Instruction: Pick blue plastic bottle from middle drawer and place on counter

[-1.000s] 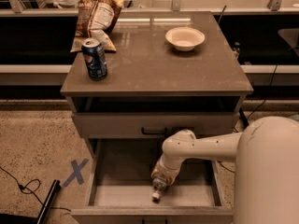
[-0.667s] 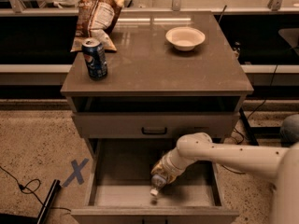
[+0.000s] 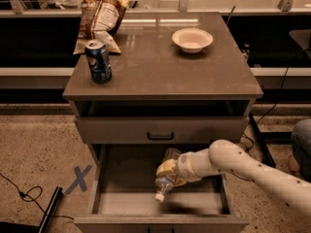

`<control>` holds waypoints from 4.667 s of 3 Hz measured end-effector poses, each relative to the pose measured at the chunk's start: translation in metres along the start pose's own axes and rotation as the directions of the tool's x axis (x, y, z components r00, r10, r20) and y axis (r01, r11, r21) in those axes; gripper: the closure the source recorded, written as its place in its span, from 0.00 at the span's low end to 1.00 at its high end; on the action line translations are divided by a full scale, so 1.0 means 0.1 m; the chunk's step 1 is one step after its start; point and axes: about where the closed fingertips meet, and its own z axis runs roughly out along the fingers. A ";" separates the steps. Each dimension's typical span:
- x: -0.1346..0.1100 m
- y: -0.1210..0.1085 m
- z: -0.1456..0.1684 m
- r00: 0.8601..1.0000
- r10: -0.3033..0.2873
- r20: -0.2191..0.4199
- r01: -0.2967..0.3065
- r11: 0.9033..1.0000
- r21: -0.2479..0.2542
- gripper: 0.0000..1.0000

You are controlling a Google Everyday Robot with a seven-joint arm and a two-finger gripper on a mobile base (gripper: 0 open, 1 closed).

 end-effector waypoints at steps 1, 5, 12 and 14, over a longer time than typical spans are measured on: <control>-0.33 -0.31 -0.58 0.994 -0.113 -0.009 0.113 0.986 0.124 1.00; -0.15 -0.70 -2.49 0.999 0.022 -0.025 -0.016 0.972 0.236 1.00; -0.22 -2.05 -3.72 0.974 -0.165 -0.158 0.208 0.926 0.315 1.00; 0.22 -2.46 -3.75 0.951 -0.244 -0.192 0.285 0.931 0.228 1.00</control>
Offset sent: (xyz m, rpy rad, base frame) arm -0.0951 -0.1419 0.1602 0.1639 -0.3394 -0.0257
